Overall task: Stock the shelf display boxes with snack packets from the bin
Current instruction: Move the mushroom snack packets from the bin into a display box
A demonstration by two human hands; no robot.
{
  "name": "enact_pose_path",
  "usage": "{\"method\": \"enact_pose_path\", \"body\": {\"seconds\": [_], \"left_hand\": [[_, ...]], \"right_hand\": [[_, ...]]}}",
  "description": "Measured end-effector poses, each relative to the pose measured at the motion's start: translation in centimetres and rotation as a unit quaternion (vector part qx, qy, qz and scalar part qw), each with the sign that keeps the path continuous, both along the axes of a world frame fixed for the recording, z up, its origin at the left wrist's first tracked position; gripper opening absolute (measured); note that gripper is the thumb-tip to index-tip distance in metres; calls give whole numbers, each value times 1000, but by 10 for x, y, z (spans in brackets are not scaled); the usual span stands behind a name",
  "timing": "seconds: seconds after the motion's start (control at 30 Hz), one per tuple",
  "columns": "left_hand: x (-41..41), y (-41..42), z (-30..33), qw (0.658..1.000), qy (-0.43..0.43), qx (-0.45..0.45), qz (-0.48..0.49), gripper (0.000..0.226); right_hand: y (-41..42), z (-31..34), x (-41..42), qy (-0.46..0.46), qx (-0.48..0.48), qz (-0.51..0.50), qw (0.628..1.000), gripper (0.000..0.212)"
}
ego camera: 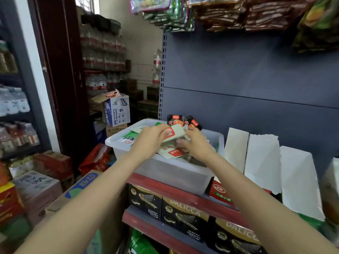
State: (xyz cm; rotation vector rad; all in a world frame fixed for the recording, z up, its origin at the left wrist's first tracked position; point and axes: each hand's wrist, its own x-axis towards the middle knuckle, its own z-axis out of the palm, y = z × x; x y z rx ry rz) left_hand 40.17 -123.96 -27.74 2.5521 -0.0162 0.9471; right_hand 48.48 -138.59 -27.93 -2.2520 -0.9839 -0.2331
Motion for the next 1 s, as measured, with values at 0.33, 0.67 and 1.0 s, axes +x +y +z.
{"method": "enact_pose_path", "body": {"seconds": [0.33,0.67,1.0], "left_hand": [[13,-64,18,923,-48,-317,-211,34],[30,-200,18,904,56,-300,-301,47],[48,-343,17,888,65,-273,-365,66]], "right_hand": [[-103,16,-13,106,298,-19,949,14],[-230,11,-39,146,391,-86,905,18],[-361,18,-50,10,382,-209,900,57]]}}
